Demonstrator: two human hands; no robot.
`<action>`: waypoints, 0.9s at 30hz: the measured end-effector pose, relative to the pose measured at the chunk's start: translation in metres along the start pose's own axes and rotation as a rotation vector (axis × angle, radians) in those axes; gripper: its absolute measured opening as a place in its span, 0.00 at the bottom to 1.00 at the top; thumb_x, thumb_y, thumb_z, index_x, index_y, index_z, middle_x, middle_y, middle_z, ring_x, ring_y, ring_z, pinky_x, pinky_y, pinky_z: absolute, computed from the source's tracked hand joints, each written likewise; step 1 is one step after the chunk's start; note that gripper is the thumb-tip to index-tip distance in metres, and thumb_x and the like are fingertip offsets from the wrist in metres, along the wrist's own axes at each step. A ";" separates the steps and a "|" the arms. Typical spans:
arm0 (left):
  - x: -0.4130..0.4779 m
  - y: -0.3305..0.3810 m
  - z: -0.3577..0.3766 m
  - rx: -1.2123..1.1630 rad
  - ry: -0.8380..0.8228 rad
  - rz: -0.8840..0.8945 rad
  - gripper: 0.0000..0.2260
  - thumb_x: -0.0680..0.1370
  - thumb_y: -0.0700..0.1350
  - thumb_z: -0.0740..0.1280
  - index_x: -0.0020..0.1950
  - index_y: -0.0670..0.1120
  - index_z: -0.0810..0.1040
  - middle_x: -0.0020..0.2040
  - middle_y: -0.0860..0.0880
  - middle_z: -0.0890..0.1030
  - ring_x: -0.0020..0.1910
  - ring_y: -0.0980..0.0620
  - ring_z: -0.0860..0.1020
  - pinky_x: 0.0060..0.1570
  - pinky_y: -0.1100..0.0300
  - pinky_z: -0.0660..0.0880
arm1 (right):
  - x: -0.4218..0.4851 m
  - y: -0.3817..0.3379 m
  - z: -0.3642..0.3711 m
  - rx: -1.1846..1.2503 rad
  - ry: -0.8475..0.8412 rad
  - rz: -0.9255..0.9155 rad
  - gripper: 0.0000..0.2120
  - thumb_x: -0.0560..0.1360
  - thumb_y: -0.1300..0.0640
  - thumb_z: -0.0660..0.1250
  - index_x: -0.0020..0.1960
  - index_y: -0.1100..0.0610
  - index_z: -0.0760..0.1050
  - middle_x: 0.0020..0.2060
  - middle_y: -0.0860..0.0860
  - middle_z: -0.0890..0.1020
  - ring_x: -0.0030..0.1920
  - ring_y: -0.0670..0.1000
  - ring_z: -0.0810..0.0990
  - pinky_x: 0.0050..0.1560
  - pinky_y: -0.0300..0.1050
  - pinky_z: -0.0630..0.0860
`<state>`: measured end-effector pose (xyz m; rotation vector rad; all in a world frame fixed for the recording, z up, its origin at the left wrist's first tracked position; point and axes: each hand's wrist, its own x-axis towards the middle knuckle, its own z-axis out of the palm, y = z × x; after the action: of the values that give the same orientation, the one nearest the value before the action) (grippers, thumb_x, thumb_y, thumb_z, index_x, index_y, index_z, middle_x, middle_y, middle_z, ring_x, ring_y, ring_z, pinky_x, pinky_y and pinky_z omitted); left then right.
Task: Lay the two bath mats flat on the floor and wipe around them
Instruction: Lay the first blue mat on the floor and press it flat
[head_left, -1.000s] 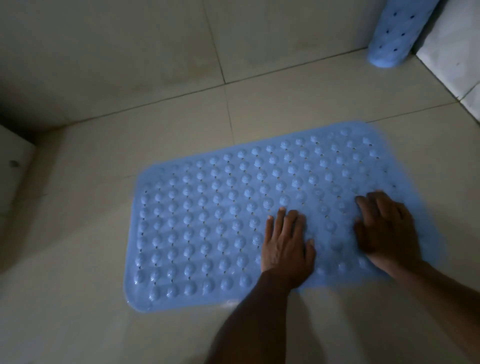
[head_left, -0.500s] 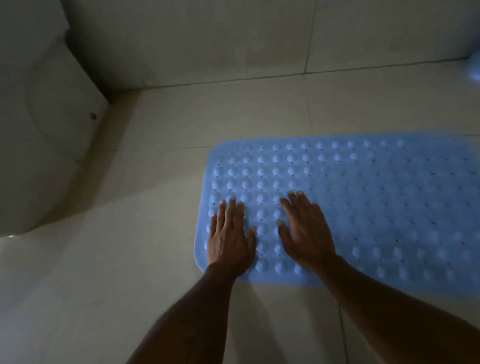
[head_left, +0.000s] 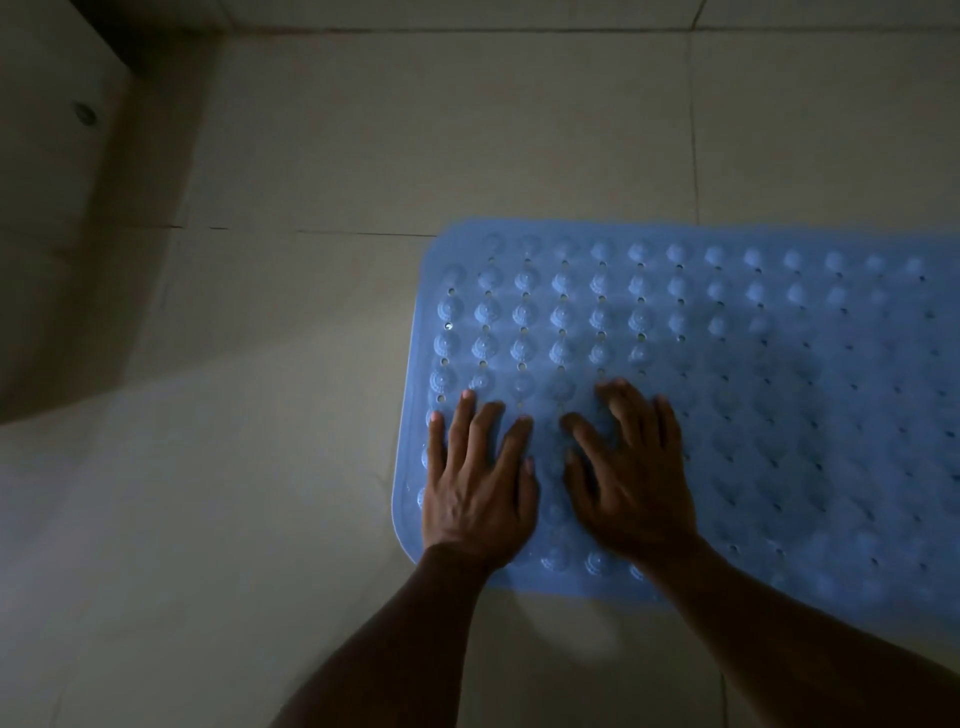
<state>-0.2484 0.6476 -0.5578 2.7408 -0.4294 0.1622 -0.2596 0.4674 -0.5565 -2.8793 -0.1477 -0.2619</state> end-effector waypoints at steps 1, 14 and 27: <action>0.001 0.000 0.001 0.004 -0.002 -0.003 0.18 0.80 0.50 0.61 0.67 0.46 0.80 0.67 0.41 0.77 0.77 0.37 0.66 0.75 0.34 0.58 | 0.001 0.001 0.001 0.000 0.003 -0.009 0.17 0.74 0.51 0.68 0.61 0.54 0.81 0.67 0.63 0.75 0.71 0.65 0.71 0.71 0.68 0.61; 0.006 -0.002 0.000 0.007 -0.040 -0.023 0.16 0.79 0.51 0.65 0.63 0.47 0.83 0.68 0.42 0.77 0.77 0.40 0.67 0.74 0.36 0.61 | 0.005 0.008 0.009 -0.056 0.010 -0.085 0.14 0.74 0.49 0.68 0.55 0.53 0.84 0.66 0.65 0.77 0.69 0.68 0.72 0.68 0.73 0.63; 0.003 0.003 0.004 0.081 -0.058 -0.035 0.18 0.78 0.52 0.63 0.65 0.47 0.78 0.70 0.43 0.75 0.77 0.40 0.66 0.74 0.37 0.61 | 0.002 0.001 0.002 0.012 -0.016 0.009 0.16 0.74 0.47 0.67 0.59 0.51 0.81 0.67 0.59 0.77 0.71 0.62 0.72 0.71 0.68 0.63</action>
<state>-0.2461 0.6425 -0.5602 2.8371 -0.3982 0.0926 -0.2572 0.4668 -0.5583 -2.8696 -0.1391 -0.2352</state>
